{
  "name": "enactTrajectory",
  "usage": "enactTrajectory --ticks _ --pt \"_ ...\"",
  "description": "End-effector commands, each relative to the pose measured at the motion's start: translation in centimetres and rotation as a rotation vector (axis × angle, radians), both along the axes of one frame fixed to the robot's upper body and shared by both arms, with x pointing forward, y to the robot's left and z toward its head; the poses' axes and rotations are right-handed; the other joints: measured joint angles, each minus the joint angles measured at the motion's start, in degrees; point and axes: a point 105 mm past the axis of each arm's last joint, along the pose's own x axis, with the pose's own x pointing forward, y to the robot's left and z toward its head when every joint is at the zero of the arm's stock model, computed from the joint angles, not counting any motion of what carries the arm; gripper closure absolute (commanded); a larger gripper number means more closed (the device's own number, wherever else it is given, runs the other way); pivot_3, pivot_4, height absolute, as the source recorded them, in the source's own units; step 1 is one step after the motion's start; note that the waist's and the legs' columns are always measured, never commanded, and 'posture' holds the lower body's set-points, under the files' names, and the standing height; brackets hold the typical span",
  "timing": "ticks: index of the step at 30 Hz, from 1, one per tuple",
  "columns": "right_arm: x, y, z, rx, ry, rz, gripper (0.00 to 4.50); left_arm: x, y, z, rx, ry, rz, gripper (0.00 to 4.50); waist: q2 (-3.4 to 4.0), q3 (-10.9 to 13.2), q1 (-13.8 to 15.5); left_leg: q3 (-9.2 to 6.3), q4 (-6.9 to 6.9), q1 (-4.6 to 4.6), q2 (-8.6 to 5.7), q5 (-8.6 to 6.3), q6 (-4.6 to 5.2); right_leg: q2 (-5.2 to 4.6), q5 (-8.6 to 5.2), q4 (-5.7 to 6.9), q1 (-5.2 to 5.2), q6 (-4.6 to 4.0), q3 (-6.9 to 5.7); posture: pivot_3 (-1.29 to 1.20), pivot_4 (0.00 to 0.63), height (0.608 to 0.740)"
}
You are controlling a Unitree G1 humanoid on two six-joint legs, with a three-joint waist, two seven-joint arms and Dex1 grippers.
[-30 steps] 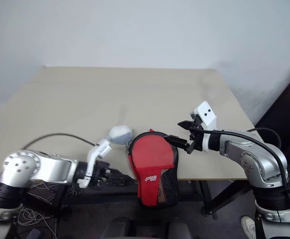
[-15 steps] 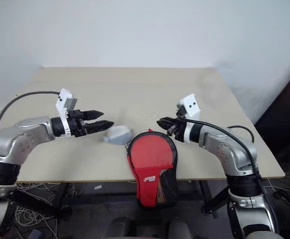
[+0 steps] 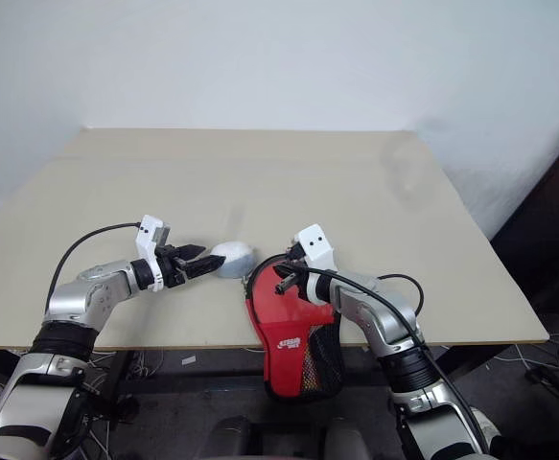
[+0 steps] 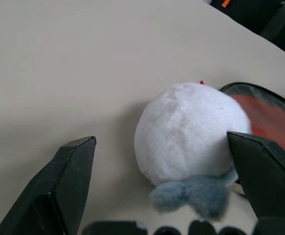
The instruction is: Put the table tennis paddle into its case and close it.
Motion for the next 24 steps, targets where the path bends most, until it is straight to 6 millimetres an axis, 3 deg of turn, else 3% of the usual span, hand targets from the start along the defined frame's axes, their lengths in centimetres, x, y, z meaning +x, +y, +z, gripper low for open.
enactTrajectory --ticks 1,13,24 --pt "0.8 0.0 0.3 0.024 -0.032 -0.030 4.46 1.0 0.0 1.6 -0.010 -0.062 0.004 0.00 -0.01 -0.01 -0.04 -0.01 0.00 0.01 0.00 0.00 0.00 0.00 0.01 0.00 0.01 0.00 0.00 0.00 0.000 0.740" --pt "0.5 -0.3 -4.1 -0.060 0.072 -0.053 4.46 0.9 -1.4 0.5 -0.021 -0.027 -0.033 0.00 -0.03 -0.03 -0.21 -0.04 0.00 0.09 0.00 0.00 0.00 0.01 0.09 0.01 0.10 -0.11 -0.02 0.00 0.000 0.740" --pt "0.1 0.0 -4.7 -0.059 0.104 -0.054 4.46 0.4 -2.5 -0.6 -0.048 0.009 -0.050 0.00 -0.10 -0.10 -0.28 -0.05 -0.02 0.17 0.01 0.00 0.00 0.01 0.09 0.02 0.19 -0.11 -0.02 0.00 0.000 0.740"
